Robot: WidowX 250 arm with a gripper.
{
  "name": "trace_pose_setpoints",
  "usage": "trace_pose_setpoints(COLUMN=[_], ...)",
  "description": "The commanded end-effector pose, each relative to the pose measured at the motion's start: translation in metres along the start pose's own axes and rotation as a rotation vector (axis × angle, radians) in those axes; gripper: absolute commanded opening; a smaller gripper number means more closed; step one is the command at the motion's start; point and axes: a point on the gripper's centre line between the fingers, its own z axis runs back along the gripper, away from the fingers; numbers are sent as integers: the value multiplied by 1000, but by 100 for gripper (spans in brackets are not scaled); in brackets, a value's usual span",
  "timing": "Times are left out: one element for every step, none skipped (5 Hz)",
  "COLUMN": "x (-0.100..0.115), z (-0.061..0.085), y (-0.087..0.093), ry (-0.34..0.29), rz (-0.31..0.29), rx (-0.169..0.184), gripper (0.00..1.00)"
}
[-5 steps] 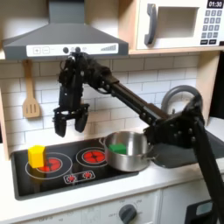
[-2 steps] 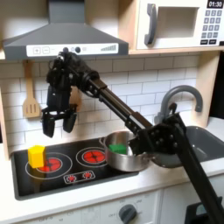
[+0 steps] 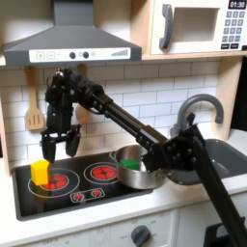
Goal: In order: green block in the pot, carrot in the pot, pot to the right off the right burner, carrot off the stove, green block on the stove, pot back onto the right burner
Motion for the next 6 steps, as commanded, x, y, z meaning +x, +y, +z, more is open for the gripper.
trace_pose_setpoints(x=[-23,-33,-44,-54,-66,-77], z=[24,27,34,39,44,45], y=[-18,-31,-42,-61,-73,-78], ry=[-31,-24,-46,-54,-56,-51], rz=[-64,-110,-159,-212,-245,-265], rx=[-36,-51,-62,-78,-93,-95], gripper=[100,100,100,100,100,100])
